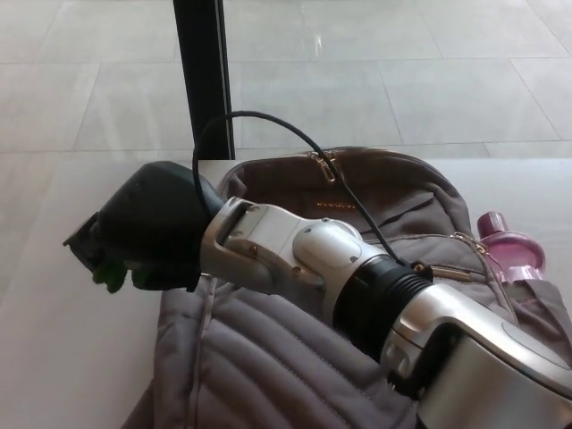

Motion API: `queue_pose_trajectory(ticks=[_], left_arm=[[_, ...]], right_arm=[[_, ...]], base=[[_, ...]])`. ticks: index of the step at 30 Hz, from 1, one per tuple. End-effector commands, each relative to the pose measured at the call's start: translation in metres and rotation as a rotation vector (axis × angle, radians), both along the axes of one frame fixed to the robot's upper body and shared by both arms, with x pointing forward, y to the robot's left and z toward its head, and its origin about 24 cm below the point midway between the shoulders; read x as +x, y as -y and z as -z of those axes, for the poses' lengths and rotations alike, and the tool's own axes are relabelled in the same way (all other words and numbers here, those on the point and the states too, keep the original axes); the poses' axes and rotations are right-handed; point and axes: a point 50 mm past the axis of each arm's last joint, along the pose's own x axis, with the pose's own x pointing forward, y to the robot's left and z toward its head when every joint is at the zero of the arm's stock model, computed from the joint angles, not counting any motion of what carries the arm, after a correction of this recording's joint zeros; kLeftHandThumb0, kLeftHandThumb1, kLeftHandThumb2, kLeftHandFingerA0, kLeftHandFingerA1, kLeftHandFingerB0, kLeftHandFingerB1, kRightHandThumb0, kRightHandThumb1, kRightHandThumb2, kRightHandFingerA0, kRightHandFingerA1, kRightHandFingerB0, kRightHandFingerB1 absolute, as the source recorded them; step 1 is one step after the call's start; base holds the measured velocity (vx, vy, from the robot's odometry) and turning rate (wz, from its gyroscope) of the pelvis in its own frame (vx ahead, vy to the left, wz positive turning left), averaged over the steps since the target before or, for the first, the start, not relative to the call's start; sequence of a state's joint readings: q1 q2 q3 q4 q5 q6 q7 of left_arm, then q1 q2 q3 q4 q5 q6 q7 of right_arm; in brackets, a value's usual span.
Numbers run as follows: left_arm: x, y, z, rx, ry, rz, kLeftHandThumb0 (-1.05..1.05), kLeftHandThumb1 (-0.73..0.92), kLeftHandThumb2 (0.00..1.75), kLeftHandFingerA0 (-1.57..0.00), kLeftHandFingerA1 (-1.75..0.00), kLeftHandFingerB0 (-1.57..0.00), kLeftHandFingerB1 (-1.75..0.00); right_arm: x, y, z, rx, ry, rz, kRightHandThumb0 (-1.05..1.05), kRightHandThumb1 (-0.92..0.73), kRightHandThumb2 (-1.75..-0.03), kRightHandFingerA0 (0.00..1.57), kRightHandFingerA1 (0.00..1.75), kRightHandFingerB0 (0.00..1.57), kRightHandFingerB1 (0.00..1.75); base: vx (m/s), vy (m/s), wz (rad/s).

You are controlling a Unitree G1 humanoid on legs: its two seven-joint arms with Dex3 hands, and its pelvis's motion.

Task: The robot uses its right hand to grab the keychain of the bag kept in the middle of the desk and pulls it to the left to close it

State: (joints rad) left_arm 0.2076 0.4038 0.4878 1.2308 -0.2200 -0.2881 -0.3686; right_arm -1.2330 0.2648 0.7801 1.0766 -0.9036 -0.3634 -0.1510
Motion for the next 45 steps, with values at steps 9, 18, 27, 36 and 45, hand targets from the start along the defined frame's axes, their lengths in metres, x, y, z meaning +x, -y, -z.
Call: queue_pose_trajectory(ticks=[9,18,27,36,45], left_arm=[[0.006,-0.002,-0.003,0.027,0.018,0.017,-0.88,0.92,0.84,-0.65,-0.61,-0.6,-0.51],[0.001,-0.003,-0.004,0.03,0.017,0.021,-0.79,0.81,1.21,-0.62,-0.66,-0.56,-0.6],[0.001,-0.003,-0.004,0.025,0.016,0.005,-0.87,0.92,0.86,-0.65,-0.62,-0.58,-0.52],[-0.001,-0.003,-0.003,0.022,0.003,0.006,-0.9,0.92,0.88,-0.65,-0.62,-0.57,-0.51],[-0.005,-0.006,-0.005,0.029,-0.006,0.006,-0.88,0.92,0.88,-0.65,-0.62,-0.56,-0.51]], right_arm=[[-0.041,-0.049,0.023,0.051,-0.099,-0.018,-0.37,-0.55,-1.17,1.05,1.75,0.79,1.69],[-0.051,-0.059,0.029,-0.131,-0.095,-0.018,-0.65,-0.75,-0.66,0.9,1.42,0.24,0.56],[-0.044,-0.058,0.022,-0.309,-0.214,0.048,-1.05,-0.78,-0.74,0.0,0.0,0.0,0.0],[-0.035,-0.054,0.008,-0.22,-0.409,0.099,-1.05,-0.78,-0.69,0.0,0.0,0.0,0.0],[0.001,-0.023,-0.049,-0.049,-0.712,0.203,-1.05,-0.91,-0.77,0.0,0.0,0.0,0.0]], base=[[0.0,0.0,0.0],[0.0,0.0,0.0],[0.0,0.0,0.0],[0.0,0.0,0.0],[0.0,0.0,0.0]])
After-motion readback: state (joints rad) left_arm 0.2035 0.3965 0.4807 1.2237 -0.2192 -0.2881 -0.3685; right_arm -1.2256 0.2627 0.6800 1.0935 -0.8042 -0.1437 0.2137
